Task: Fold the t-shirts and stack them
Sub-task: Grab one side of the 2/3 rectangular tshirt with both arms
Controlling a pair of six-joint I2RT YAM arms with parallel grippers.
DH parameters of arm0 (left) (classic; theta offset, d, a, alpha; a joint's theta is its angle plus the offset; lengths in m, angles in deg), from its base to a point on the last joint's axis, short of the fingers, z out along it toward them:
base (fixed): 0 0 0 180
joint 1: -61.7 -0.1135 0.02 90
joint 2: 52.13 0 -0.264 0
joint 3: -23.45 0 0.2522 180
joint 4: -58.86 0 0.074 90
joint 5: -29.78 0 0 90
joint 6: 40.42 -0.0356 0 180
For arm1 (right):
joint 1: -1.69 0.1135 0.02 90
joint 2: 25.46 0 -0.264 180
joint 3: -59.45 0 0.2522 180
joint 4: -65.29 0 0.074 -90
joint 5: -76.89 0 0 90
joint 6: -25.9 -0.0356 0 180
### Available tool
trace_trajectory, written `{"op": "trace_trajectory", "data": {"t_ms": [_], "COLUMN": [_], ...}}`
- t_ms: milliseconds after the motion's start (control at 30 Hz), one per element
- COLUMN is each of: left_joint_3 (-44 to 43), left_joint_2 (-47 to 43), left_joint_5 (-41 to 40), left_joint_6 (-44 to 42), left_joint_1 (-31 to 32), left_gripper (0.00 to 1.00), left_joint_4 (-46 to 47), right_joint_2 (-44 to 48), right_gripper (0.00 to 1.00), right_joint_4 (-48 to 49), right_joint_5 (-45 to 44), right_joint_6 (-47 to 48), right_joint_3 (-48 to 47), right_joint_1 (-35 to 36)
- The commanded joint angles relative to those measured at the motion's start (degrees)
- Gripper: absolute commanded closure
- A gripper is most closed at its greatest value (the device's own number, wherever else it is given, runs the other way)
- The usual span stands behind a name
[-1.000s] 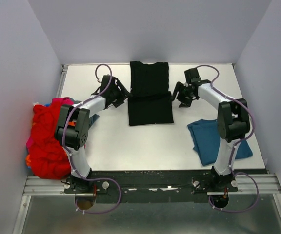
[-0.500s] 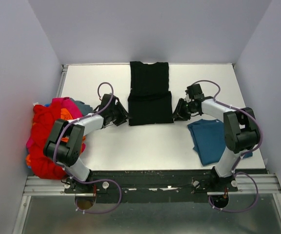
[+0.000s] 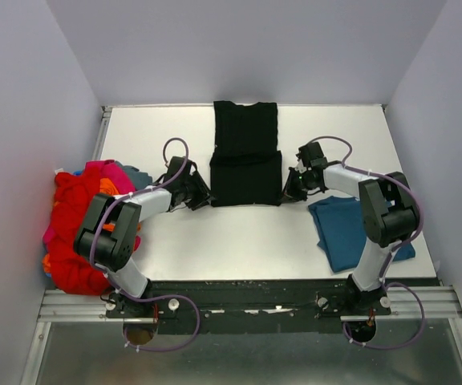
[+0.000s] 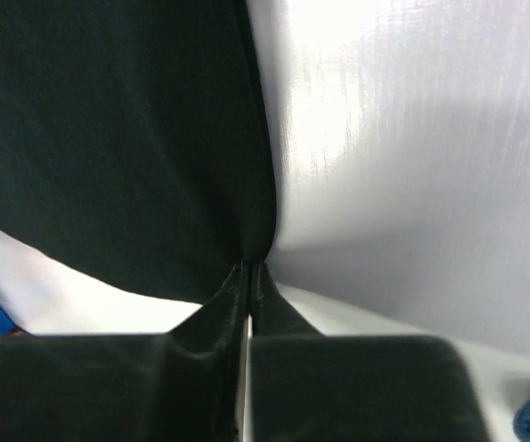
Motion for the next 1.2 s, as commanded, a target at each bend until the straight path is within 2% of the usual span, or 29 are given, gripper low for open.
{"op": "trace_trajectory", "data": {"t_ms": [0, 200, 433, 533, 667, 867, 1167], "left_joint_3": [-0.9, -2.2, -1.7, -1.9, -1.0, -0.4, 5.1], "left_joint_2": [0.4, 0.1, 3.8, 4.9, 3.1, -6.2, -21.8], "left_joint_5": [0.8, -0.9, 1.5, 2.4, 2.3, -1.1, 0.0], "left_joint_6": [-2.6, -5.9, -4.3, -4.3, -4.6, -7.0, -6.9], "left_joint_1": [0.3, 0.6, 1.2, 1.4, 1.5, 1.5, 3.2], "left_gripper": [0.51, 0.52, 0.62, 0.74, 1.00, 1.00, 1.00], "left_joint_4": [-4.2, -9.4, -4.6, -4.3, -4.6, -11.1, -17.8], "right_joint_2": [0.3, 3.8, 3.8, 4.3, 6.0, 13.2, 27.8], "right_gripper": [0.99, 0.99, 0.99, 0.99, 0.99, 0.99, 0.99], "right_joint_4": [-1.0, -1.3, -0.8, -0.8, -1.3, -3.8, -7.0], "right_joint_5": [-1.4, -2.4, -1.7, -1.5, -1.2, -0.8, 2.5], "right_joint_6": [0.2, 0.9, 0.9, 0.6, 0.4, 1.3, 1.9], "right_joint_3": [2.1, 3.9, 4.7, 4.8, 5.2, 7.1, 16.3], "right_joint_1": [0.5, 0.5, 0.6, 0.6, 0.6, 0.6, 0.7]}}
